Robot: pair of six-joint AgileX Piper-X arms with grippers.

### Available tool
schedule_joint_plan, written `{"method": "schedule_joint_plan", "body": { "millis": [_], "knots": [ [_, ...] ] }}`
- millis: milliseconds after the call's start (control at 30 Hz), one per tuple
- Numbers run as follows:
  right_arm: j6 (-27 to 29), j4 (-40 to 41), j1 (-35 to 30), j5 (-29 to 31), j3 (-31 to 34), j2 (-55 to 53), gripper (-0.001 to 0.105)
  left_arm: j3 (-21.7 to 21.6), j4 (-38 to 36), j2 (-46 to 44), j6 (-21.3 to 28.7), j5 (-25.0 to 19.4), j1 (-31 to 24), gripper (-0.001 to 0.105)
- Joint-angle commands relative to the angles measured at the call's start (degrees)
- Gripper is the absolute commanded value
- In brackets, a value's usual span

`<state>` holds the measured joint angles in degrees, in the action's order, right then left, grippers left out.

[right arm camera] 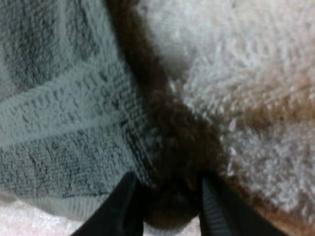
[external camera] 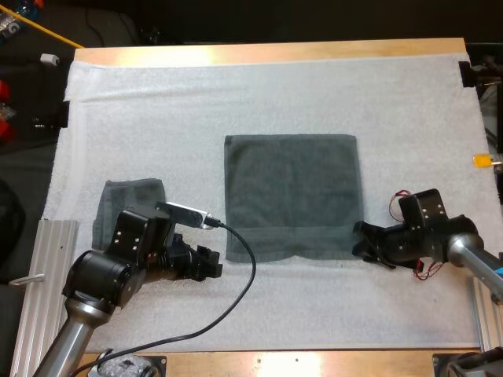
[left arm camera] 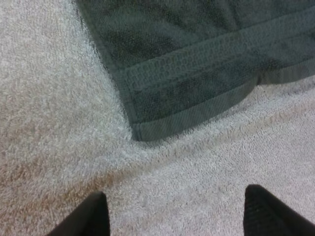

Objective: Pick towel from pile, fold and stack

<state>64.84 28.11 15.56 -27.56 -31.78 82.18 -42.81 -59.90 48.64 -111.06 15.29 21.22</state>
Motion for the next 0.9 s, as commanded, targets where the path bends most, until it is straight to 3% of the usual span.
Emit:
{"method": "schedule_joint_plan", "body": {
  "millis": [0,167,367,533,867],
  "knots": [
    [0.21,0.94,0.03,0.80,-0.07,0.02,0.028,0.03,0.17,-0.33,-0.55,0.45,-0.09,0.056],
    [0.50,0.95,0.03,1.63,-0.07,-1.32,0.027,0.03,0.84,-0.33,0.09,0.45,-0.09,0.056],
    [0.50,1.10,0.03,2.11,-0.07,-3.41,0.000,0.23,7.19,-0.33,-1.76,1.15,-0.09,0.056],
    [0.50,1.23,0.03,2.11,-0.07,-3.54,0.000,3.66,12.76,-0.17,-4.03,6.33,-0.09,0.056],
    [0.50,1.34,0.03,2.11,-0.07,-3.54,0.000,7.36,16.21,8.31,-5.71,6.68,-0.09,0.056]
  ]
}}
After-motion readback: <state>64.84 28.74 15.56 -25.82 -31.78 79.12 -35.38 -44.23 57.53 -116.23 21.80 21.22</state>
